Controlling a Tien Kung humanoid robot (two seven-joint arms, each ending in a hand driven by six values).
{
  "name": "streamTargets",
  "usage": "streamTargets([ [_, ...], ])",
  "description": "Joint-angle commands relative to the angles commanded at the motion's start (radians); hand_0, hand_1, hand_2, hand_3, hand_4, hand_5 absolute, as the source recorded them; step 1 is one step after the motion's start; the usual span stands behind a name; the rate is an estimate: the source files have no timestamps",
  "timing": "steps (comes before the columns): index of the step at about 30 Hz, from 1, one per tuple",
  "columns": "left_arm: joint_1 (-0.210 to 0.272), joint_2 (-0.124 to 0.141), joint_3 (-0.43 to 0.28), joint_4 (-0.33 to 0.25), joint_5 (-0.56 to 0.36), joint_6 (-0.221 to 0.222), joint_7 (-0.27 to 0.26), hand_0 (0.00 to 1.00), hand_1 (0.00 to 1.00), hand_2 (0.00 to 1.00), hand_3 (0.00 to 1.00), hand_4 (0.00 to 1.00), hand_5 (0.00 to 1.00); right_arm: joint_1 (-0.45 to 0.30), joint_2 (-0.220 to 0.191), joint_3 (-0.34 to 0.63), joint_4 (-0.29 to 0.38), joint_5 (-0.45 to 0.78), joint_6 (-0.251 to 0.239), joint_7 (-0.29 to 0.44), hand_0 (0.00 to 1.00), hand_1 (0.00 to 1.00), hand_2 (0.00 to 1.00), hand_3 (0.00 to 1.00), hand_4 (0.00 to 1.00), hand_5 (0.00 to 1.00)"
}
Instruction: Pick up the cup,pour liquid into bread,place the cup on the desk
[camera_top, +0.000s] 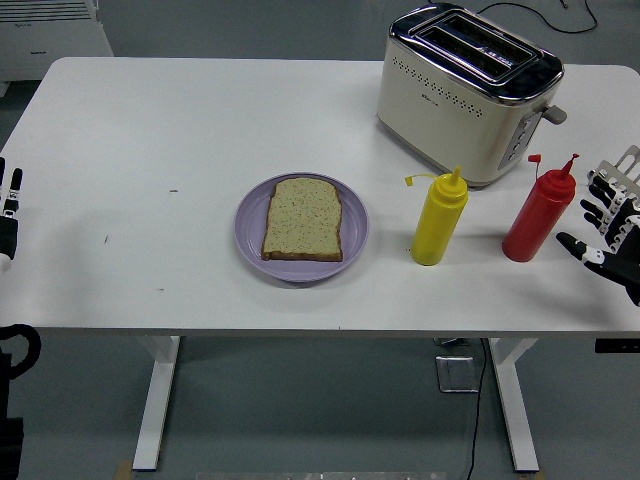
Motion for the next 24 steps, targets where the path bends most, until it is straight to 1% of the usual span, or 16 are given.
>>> streamTargets([
  [6,-0.001,0.0,-0.003,0.0,0.0,-0.001,-0.001,0.786,0.743,0.732,0.687,0.567,0.998,0.047,0.036,-0.029,-0.022,-0.003,-0.018,-0.001,0.998,0.955,0.998,0.998,0.924,0.193],
  [9,-0.001,0.0,-0.002,0.0,0.0,-0.001,0.0,0.786,0.743,0.732,0.687,0.567,0.998,0.079,0.064,-0.046,-0.04,-0.012,-0.039,-0.003,0.998,0.955,0.998,0.998,0.924,0.193],
  [13,0.0,0.0,-0.002,0.0,0.0,-0.002,0.0,0.786,0.743,0.731,0.687,0.567,0.998,0.111,0.095,-0.055,-0.063,-0.025,-0.049,-0.007,0.998,0.955,0.998,0.998,0.923,0.194],
  [18,0.002,0.0,-0.004,-0.001,0.001,-0.001,-0.001,0.786,0.743,0.731,0.687,0.567,0.998,0.132,0.114,-0.066,-0.077,-0.033,-0.052,-0.01,0.998,0.955,0.998,0.998,0.923,0.194],
  [21,0.002,0.0,-0.003,0.0,0.0,-0.001,-0.001,0.786,0.743,0.732,0.688,0.566,0.998,0.15,0.129,-0.075,-0.096,-0.023,-0.078,-0.009,0.998,0.946,0.998,0.998,0.923,0.192],
  [24,0.002,0.0,-0.002,0.0,0.0,-0.002,-0.001,0.786,0.743,0.732,0.688,0.566,0.998,0.163,0.139,-0.079,-0.111,-0.013,-0.089,-0.013,0.998,0.946,0.998,0.998,0.923,0.192],
])
